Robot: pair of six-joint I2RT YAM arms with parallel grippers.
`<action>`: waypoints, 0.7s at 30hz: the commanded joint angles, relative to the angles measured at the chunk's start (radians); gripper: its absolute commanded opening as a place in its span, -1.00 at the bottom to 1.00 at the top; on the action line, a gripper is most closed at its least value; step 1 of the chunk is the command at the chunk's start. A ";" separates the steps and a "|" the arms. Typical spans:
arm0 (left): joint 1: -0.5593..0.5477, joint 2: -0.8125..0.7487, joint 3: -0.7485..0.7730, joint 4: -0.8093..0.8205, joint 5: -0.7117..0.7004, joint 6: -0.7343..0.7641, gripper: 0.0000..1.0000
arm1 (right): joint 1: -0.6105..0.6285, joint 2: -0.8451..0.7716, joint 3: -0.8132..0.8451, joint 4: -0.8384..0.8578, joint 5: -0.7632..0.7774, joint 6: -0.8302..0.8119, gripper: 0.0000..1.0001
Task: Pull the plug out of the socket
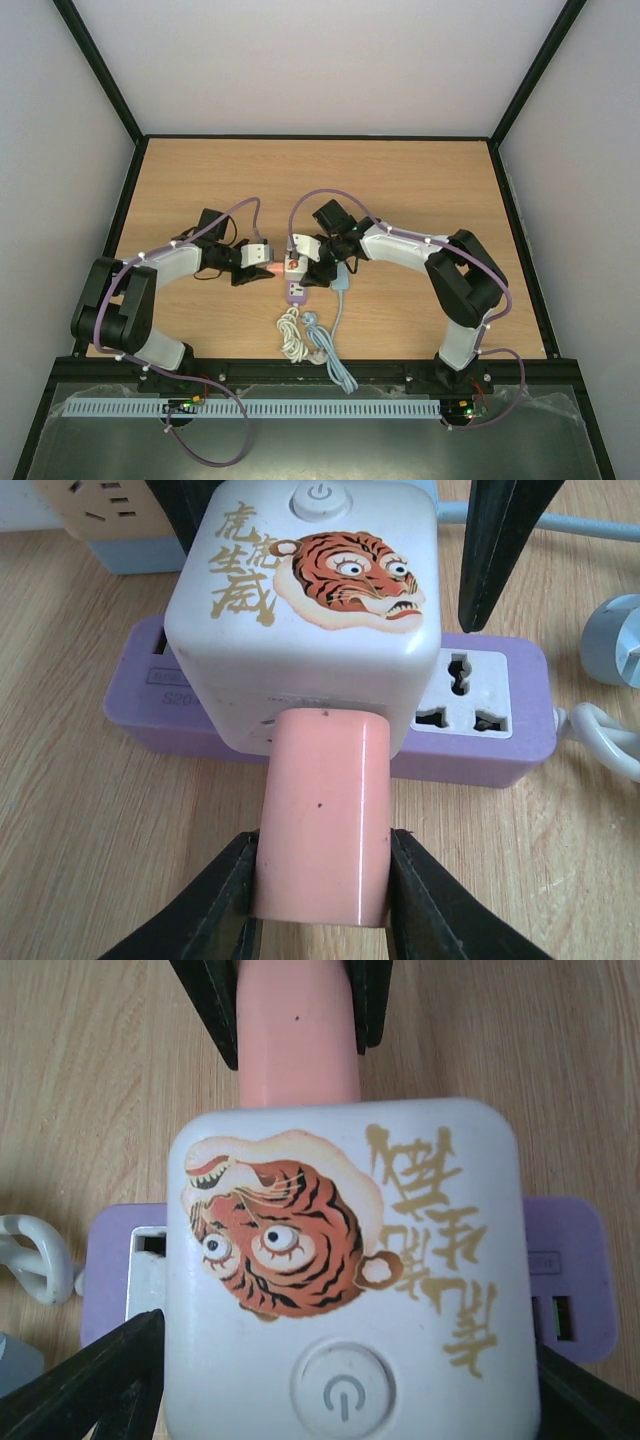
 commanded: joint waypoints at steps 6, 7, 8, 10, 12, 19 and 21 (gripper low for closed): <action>0.001 -0.036 -0.046 0.060 0.017 -0.016 -0.34 | 0.003 -0.044 -0.059 0.150 -0.092 0.103 0.58; 0.001 -0.038 -0.048 0.059 0.019 -0.016 -0.33 | 0.003 -0.038 -0.054 0.152 -0.095 0.102 0.58; 0.003 -0.040 -0.050 0.059 0.022 -0.017 -0.33 | 0.003 -0.031 -0.051 0.151 -0.099 0.100 0.58; 0.004 -0.042 -0.047 0.058 0.029 -0.018 -0.33 | 0.003 -0.013 -0.039 0.146 -0.099 0.092 0.57; 0.004 -0.042 -0.043 0.049 0.034 -0.013 -0.33 | 0.003 0.000 -0.034 0.149 -0.098 0.087 0.57; 0.001 -0.028 -0.009 0.012 0.057 -0.007 -0.40 | 0.006 0.022 0.001 0.133 -0.111 0.069 0.35; -0.001 -0.029 -0.003 0.000 0.059 -0.003 -0.43 | 0.007 0.030 0.008 0.121 -0.114 0.060 0.03</action>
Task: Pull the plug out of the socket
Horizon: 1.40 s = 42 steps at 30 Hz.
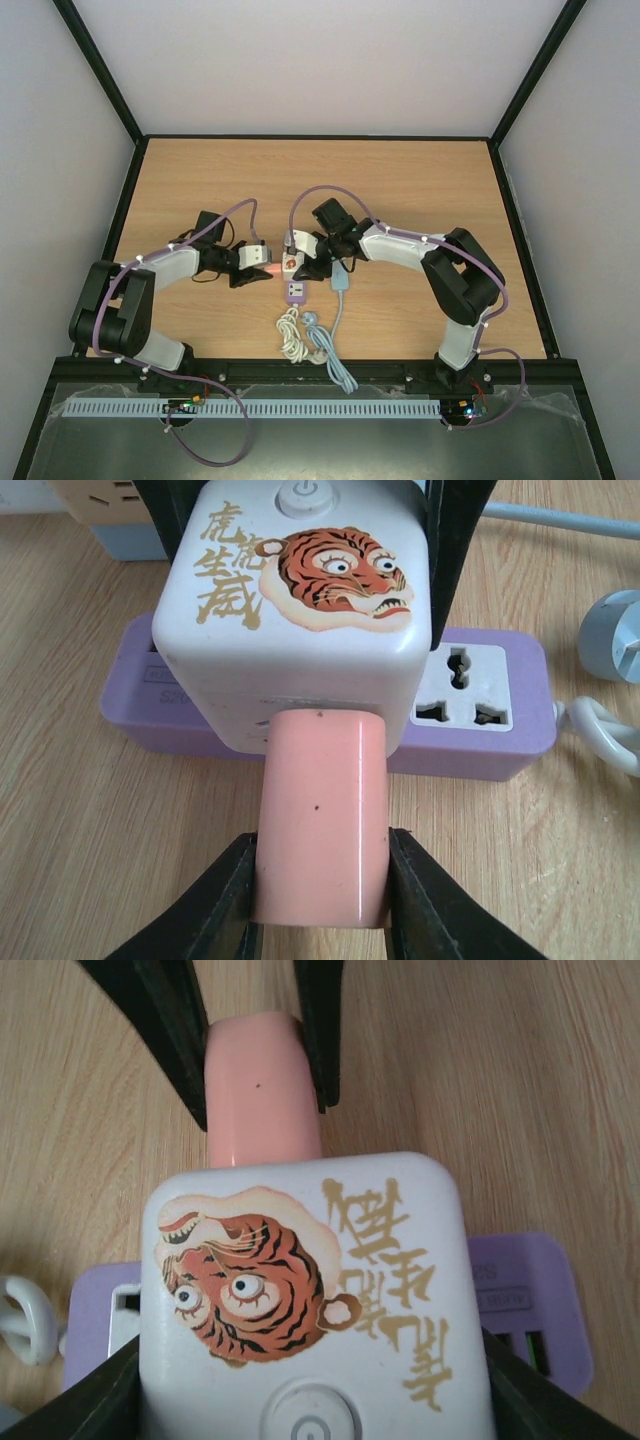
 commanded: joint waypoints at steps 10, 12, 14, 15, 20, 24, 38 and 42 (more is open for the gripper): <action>0.059 0.002 0.036 -0.132 0.037 0.126 -0.54 | 0.000 0.002 0.015 -0.083 0.009 -0.072 -0.60; 0.059 -0.006 0.035 -0.132 0.045 0.126 -0.55 | -0.004 0.003 0.016 -0.092 0.021 -0.080 -0.63; 0.060 -0.004 0.048 -0.144 0.043 0.128 -0.55 | -0.005 0.009 0.019 -0.102 0.029 -0.085 -0.66; 0.060 -0.002 0.052 -0.152 0.036 0.135 -0.55 | -0.004 0.009 0.021 -0.107 0.034 -0.086 -0.67; 0.057 -0.007 0.058 -0.151 0.026 0.126 -0.59 | -0.006 0.019 0.026 -0.111 0.044 -0.084 -0.70; -0.023 -0.019 0.047 -0.087 0.032 0.025 -0.60 | -0.006 0.042 0.051 -0.128 0.034 -0.081 -0.70; 0.084 -0.028 0.064 -0.134 0.024 0.072 -0.66 | -0.006 0.042 0.044 -0.144 0.046 -0.095 -0.83; 0.080 0.016 0.116 -0.240 0.047 0.117 -0.66 | -0.005 0.049 0.051 -0.151 0.042 -0.096 -0.85</action>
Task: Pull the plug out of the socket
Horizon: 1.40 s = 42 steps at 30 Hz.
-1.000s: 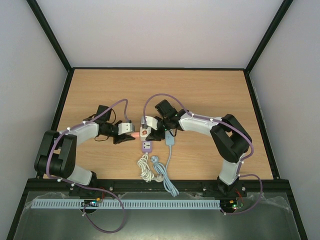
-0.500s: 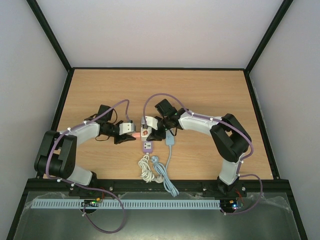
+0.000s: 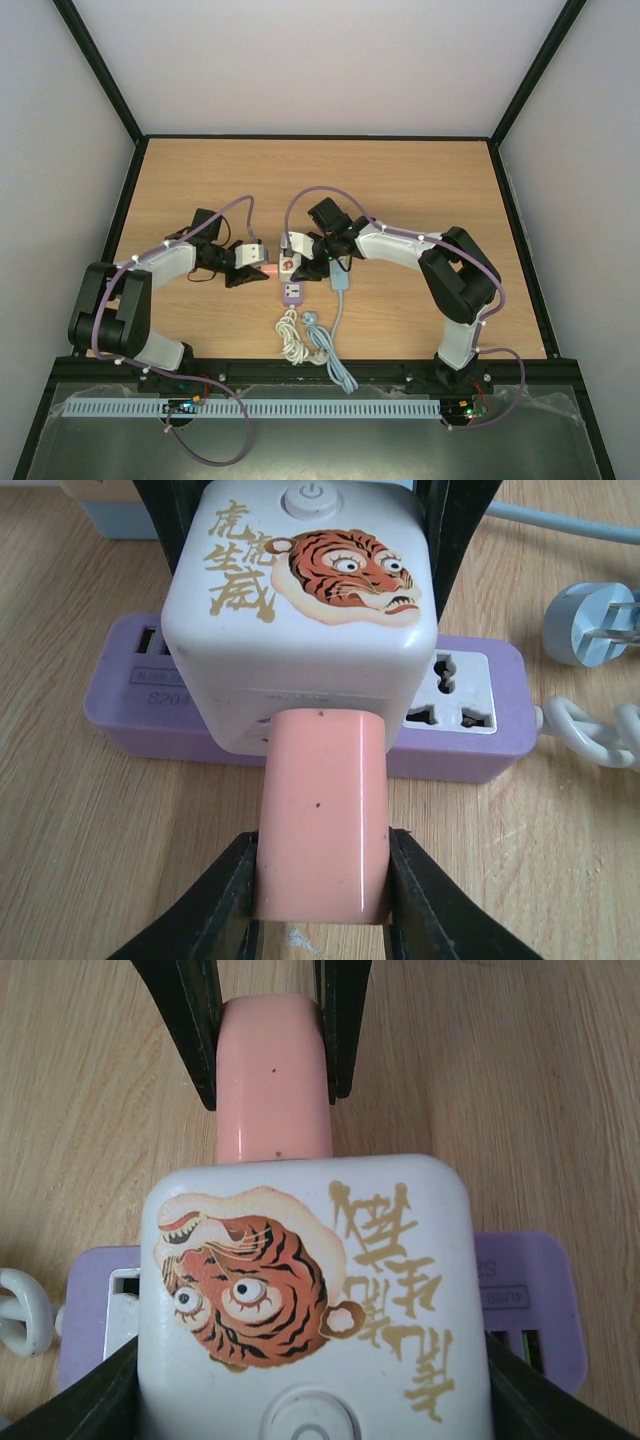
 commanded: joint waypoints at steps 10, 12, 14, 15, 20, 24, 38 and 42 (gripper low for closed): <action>-0.026 0.000 0.049 -0.013 0.018 -0.014 -0.65 | -0.011 0.037 0.013 -0.125 0.036 -0.022 -0.85; -0.075 -0.026 0.029 0.044 -0.002 -0.062 -0.66 | -0.011 0.044 0.023 -0.135 0.034 -0.022 -0.85; -0.055 -0.035 0.014 0.064 -0.059 -0.046 -0.65 | -0.011 0.039 0.016 -0.136 0.036 -0.022 -0.85; -0.027 -0.027 0.015 0.050 -0.064 -0.019 -0.65 | -0.011 0.035 0.013 -0.134 0.040 -0.023 -0.85; -0.075 0.015 0.050 -0.042 -0.002 -0.006 -0.64 | -0.011 0.051 0.025 -0.142 0.037 -0.024 -0.86; 0.003 -0.012 -0.006 0.014 -0.043 0.019 -0.64 | -0.011 0.043 0.007 -0.134 0.049 -0.028 -0.87; -0.068 -0.011 0.035 0.003 -0.018 -0.062 -0.67 | -0.011 0.053 0.019 -0.155 0.054 -0.038 -0.88; 0.042 -0.005 0.073 -0.094 -0.053 0.043 -0.69 | -0.012 0.029 -0.013 -0.146 0.074 -0.046 -0.88</action>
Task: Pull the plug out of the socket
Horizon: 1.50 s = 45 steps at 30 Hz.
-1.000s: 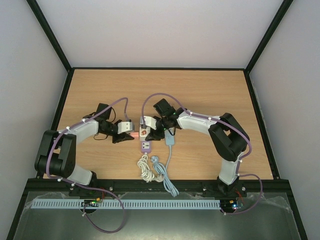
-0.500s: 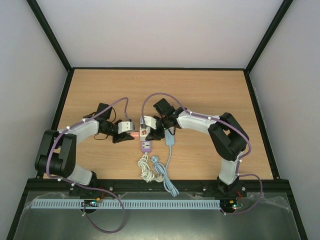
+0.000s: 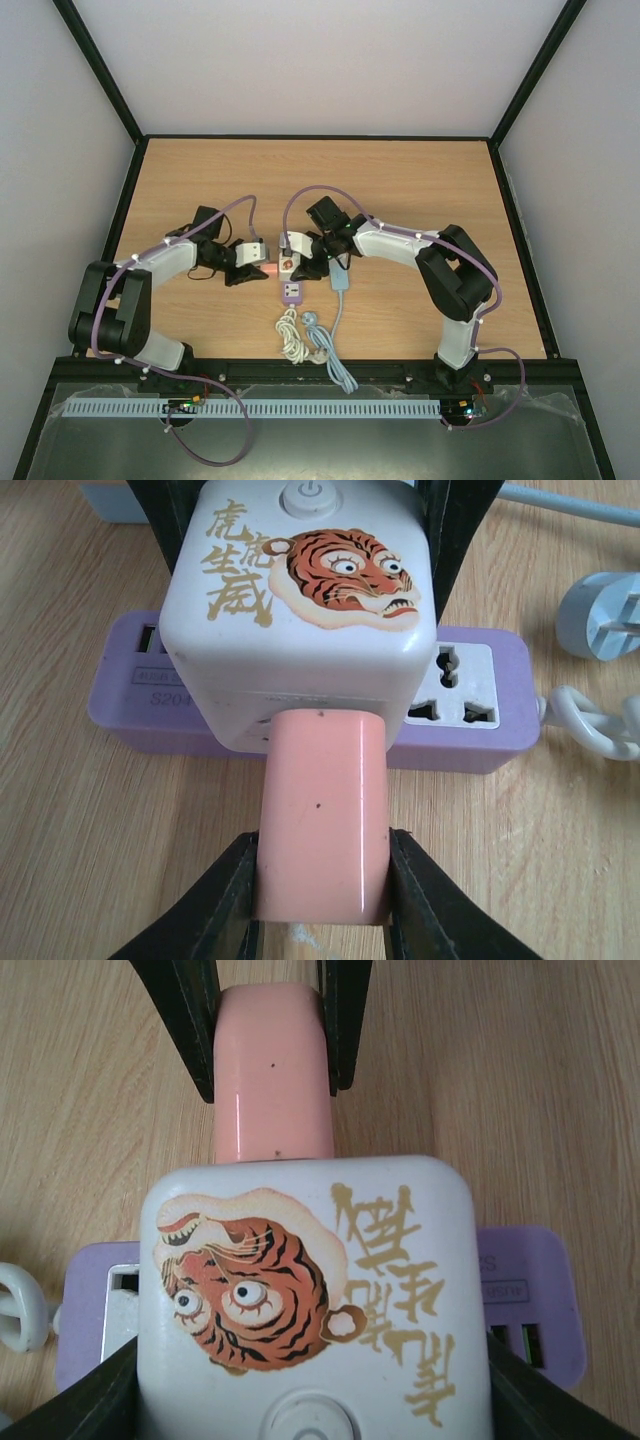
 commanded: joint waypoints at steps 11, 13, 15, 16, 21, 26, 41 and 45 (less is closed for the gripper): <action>-0.008 0.001 0.077 -0.088 -0.034 0.066 -0.75 | -0.006 0.027 -0.016 -0.121 0.082 -0.016 -0.89; 0.056 0.017 0.091 -0.150 -0.032 0.130 -0.75 | -0.005 0.024 -0.028 -0.120 0.101 -0.020 -0.89; 0.112 0.036 0.106 -0.192 -0.018 0.170 -0.75 | -0.006 0.030 -0.029 -0.123 0.107 -0.024 -0.89; 0.113 0.040 0.108 -0.192 -0.018 0.173 -0.75 | -0.005 0.034 -0.026 -0.125 0.107 -0.024 -0.89; 0.046 0.011 0.087 -0.119 -0.003 0.099 -0.76 | -0.005 0.043 -0.014 -0.137 0.108 -0.023 -0.90; 0.151 0.009 0.116 -0.191 -0.006 0.178 -0.76 | -0.005 0.037 -0.020 -0.133 0.104 -0.020 -0.89; 0.456 0.060 0.301 -0.001 -0.145 -0.036 -0.63 | -0.006 0.032 -0.010 -0.126 0.087 -0.002 -0.83; 0.457 0.119 0.345 0.162 -0.278 -0.190 -0.62 | -0.006 0.033 -0.006 -0.124 0.085 0.005 -0.81</action>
